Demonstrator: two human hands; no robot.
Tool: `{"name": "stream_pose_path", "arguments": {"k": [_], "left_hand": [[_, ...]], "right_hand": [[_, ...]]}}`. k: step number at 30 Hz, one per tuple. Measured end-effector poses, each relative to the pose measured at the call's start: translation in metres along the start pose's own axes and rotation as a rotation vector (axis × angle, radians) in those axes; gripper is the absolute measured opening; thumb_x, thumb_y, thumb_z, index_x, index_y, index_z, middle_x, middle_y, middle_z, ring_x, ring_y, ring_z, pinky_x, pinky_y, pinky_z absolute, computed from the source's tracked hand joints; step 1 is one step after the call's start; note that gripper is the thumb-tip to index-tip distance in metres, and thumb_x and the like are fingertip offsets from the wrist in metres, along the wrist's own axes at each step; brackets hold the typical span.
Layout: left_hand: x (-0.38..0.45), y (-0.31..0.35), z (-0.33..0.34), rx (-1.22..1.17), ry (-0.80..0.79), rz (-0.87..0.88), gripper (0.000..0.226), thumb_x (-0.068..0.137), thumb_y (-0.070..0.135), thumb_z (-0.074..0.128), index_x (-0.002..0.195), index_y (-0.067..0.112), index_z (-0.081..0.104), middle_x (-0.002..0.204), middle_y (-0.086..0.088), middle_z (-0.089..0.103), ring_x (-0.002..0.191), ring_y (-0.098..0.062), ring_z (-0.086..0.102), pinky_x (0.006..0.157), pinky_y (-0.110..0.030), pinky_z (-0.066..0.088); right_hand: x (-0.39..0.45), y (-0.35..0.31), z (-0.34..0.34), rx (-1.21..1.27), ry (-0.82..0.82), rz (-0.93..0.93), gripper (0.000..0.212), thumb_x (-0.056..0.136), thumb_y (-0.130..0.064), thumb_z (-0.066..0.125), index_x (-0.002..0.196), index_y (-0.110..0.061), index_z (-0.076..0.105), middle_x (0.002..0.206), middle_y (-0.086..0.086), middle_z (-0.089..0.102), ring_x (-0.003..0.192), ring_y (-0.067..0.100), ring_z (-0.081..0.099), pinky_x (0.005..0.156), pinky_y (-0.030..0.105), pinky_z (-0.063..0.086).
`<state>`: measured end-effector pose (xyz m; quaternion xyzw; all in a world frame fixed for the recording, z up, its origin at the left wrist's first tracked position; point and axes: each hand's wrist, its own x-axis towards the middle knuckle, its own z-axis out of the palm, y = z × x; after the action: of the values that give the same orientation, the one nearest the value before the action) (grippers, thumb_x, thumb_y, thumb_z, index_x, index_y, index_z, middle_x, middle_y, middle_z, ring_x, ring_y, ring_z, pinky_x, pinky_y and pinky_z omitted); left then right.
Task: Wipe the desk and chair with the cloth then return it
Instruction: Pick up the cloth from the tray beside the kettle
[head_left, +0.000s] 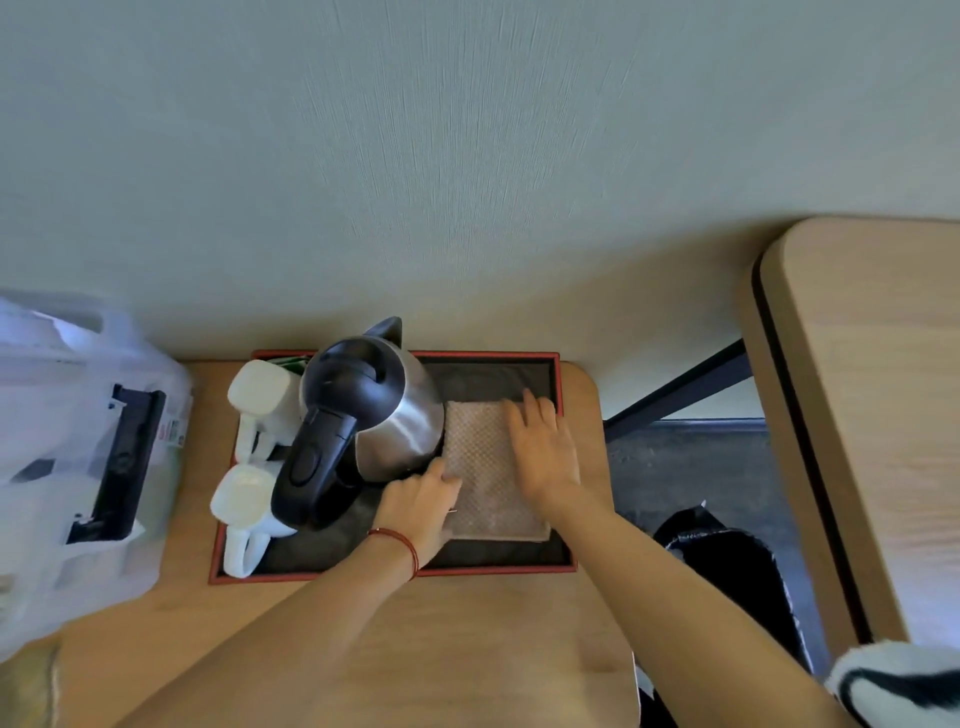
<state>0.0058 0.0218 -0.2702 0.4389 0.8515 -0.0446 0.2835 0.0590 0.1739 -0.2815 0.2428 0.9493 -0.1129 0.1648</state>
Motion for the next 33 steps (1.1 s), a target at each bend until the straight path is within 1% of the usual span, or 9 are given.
{"name": "stream_pose_path", "arguments": {"k": [9,12,15,18,21,23,27,30,33], "left_hand": [[-0.008,-0.012,0.011,-0.135,0.125,0.008,0.012,0.083,0.024,0.057,0.092,0.018,0.051,0.107,0.001,0.046,0.080,-0.020,0.062,0.061,-0.030,0.044],[-0.012,-0.016,0.013,-0.133,0.161,0.025,0.013,0.084,0.025,0.058,0.092,0.019,0.051,0.107,0.002,0.047,0.080,-0.018,0.060,0.060,-0.028,0.043],[-0.016,-0.015,0.015,-0.162,0.144,0.007,0.016,0.085,0.025,0.059,0.098,0.020,0.053,0.113,0.002,0.047,0.090,-0.017,0.059,0.071,-0.030,0.050],[-0.020,-0.009,0.010,-0.314,0.102,0.000,0.036,0.082,0.024,0.064,0.116,0.021,0.053,0.123,0.002,0.050,0.110,-0.019,0.050,0.091,-0.033,0.045],[-0.035,0.005,-0.027,-0.889,0.140,-0.049,0.087,0.073,0.020,0.076,0.143,0.021,0.024,0.132,0.008,0.035,0.127,-0.012,0.032,0.107,-0.033,0.031],[-0.052,0.012,-0.063,-1.202,0.080,-0.047,0.094,0.070,0.018,0.080,0.141,0.034,0.020,0.133,0.014,0.030,0.127,-0.008,0.030,0.104,-0.030,0.032],[-0.106,0.020,-0.140,-1.361,-0.084,0.067,0.049,0.062,0.040,0.079,0.106,0.026,0.063,0.109,0.003,0.070,0.109,-0.019,0.062,0.091,-0.031,0.048],[-0.159,0.039,-0.199,-1.445,0.002,0.129,0.051,0.063,0.045,0.080,0.103,0.017,0.067,0.104,-0.004,0.074,0.099,-0.021,0.068,0.087,-0.032,0.053],[-0.208,0.070,-0.252,-1.491,0.049,0.204,0.048,0.064,0.037,0.076,0.106,0.019,0.063,0.103,-0.001,0.073,0.099,-0.021,0.068,0.076,-0.025,0.054]], "right_hand": [[0.003,-0.007,0.000,-0.087,0.066,0.044,0.027,0.085,-0.005,0.056,0.112,-0.007,0.059,0.129,0.017,0.049,0.126,0.035,0.035,0.105,0.040,0.030],[-0.009,-0.007,-0.009,0.129,0.106,-0.029,0.022,0.079,-0.017,0.064,0.100,-0.009,0.064,0.115,0.011,0.058,0.114,0.031,0.048,0.099,0.039,0.036],[-0.031,-0.009,-0.028,0.512,0.059,-0.018,0.009,0.076,-0.009,0.063,0.073,-0.012,0.055,0.078,0.007,0.060,0.077,0.027,0.059,0.068,0.043,0.050],[-0.057,-0.006,-0.047,0.688,0.107,-0.051,0.024,0.076,-0.001,0.061,0.063,-0.017,0.049,0.060,0.002,0.052,0.058,0.021,0.052,0.052,0.042,0.045],[-0.084,-0.006,-0.084,0.763,0.109,-0.126,0.041,0.076,-0.002,0.063,0.058,-0.033,0.042,0.056,-0.011,0.045,0.051,0.007,0.043,0.049,0.026,0.038],[-0.105,-0.006,-0.116,0.822,0.127,-0.169,0.032,0.075,-0.002,0.063,0.061,-0.025,0.046,0.057,-0.007,0.048,0.053,0.010,0.044,0.051,0.023,0.038],[-0.158,-0.010,-0.194,1.034,0.219,-0.102,0.016,0.078,-0.011,0.070,0.086,-0.011,0.056,0.081,0.008,0.064,0.075,0.022,0.061,0.066,0.036,0.054],[-0.215,-0.011,-0.251,1.329,0.117,0.032,0.054,0.071,-0.024,0.082,0.115,-0.025,0.051,0.107,0.000,0.066,0.092,0.011,0.069,0.079,0.031,0.061],[-0.279,-0.010,-0.291,1.431,0.025,0.100,0.089,0.066,-0.014,0.085,0.136,-0.034,0.033,0.123,-0.005,0.057,0.102,0.011,0.066,0.079,0.030,0.061]]}}
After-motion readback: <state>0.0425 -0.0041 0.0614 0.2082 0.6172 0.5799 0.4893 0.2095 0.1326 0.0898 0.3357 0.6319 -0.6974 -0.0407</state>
